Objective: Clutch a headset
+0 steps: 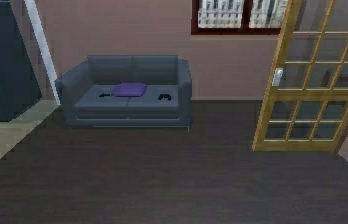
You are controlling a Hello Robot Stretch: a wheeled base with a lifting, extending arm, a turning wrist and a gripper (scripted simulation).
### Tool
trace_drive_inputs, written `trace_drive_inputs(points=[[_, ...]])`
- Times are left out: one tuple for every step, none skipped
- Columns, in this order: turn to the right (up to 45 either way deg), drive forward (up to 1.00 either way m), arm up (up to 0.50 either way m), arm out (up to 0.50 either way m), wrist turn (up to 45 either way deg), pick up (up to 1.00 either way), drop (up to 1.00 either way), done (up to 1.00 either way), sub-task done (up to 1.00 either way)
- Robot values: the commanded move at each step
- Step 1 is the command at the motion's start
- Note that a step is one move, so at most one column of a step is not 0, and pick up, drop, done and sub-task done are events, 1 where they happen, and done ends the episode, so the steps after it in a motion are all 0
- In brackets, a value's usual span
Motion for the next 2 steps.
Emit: trace_drive_inputs(points=[[0.0, 0.00, 0.50, 0.00, 0.0, 0.00, 0.00, 0.00, 0.00], [0.0, 0.00, 0.38, 0.00, 0.0, 0.00, 0.00, 0.00, 0.00]])
